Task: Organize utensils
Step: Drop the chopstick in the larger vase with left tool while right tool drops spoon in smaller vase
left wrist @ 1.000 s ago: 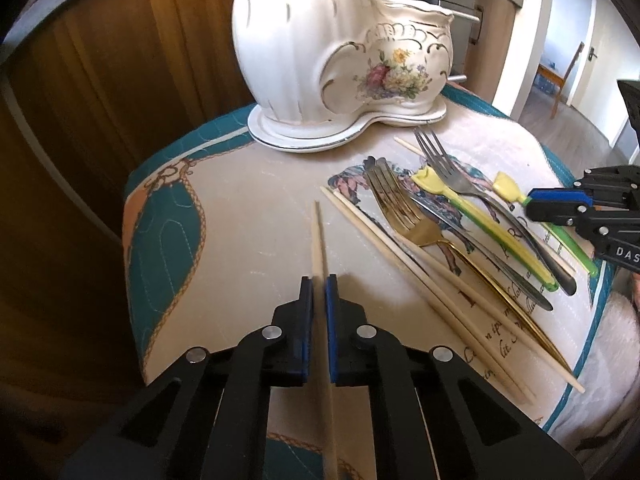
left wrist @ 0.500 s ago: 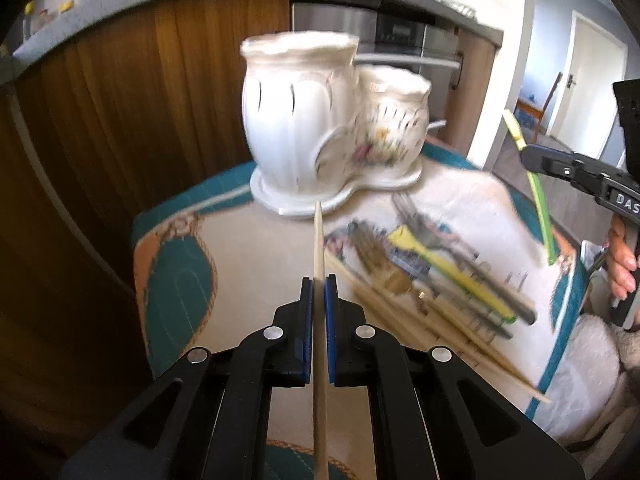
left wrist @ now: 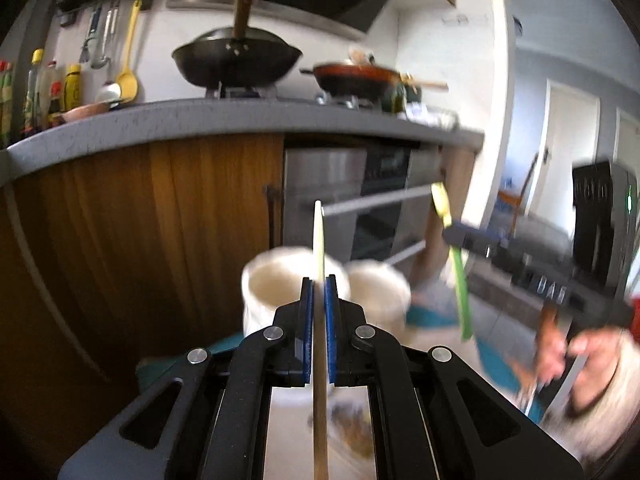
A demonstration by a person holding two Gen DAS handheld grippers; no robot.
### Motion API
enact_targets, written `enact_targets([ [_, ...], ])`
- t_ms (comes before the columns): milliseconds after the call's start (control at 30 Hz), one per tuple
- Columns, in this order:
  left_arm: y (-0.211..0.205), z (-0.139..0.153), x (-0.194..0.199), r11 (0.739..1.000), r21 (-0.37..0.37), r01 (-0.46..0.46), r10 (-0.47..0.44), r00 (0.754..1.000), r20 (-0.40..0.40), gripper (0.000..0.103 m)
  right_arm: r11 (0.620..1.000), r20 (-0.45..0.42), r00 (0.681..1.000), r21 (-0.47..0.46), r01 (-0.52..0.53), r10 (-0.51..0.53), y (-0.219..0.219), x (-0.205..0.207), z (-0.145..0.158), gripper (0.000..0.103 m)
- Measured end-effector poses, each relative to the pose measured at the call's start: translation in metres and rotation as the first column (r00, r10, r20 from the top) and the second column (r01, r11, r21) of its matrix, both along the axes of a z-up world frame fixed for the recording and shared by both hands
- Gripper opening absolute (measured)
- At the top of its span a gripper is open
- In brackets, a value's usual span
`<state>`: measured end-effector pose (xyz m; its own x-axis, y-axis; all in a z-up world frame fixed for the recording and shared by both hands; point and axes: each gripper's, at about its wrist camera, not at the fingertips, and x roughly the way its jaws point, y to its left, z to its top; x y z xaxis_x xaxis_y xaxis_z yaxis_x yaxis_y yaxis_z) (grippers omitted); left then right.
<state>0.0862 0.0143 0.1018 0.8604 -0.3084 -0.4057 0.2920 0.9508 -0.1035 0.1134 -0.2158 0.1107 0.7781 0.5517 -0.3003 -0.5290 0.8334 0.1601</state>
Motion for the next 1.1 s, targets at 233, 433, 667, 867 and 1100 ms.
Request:
enact_targets([
  [233,-0.005,0.040,0.045,0.998,-0.054,-0.017,0.024,0.992,0.127,0.006,0.996,0.064,0.996,0.077,0.055,-0.060,0.014,0.038,0.014,0.010],
  [433,-0.014,0.038,0.082,0.997,-0.029,-0.067,0.071,0.976,0.204,0.006,0.990,0.046,0.995,0.113,0.080,-0.086,0.022,0.059,-0.010,0.010],
  [667,-0.014,0.017,0.090,0.994,-0.016,-0.111,0.111,0.951,0.287,0.006,0.992,0.014,0.997,0.104,0.077,-0.079,0.021,0.065,-0.035,0.010],
  [867,-0.005,0.005,0.059,0.993,-0.025,-0.115,0.117,0.946,0.303,0.007,0.994,-0.011,0.998,0.089,0.070,-0.069,0.019,0.058,-0.044,0.010],
  [1100,0.008,-0.022,0.027,0.992,-0.051,-0.113,0.122,0.970,0.211,0.006,0.997,-0.023,0.998,0.054,0.053,-0.052,0.017,0.038,-0.049,0.010],
])
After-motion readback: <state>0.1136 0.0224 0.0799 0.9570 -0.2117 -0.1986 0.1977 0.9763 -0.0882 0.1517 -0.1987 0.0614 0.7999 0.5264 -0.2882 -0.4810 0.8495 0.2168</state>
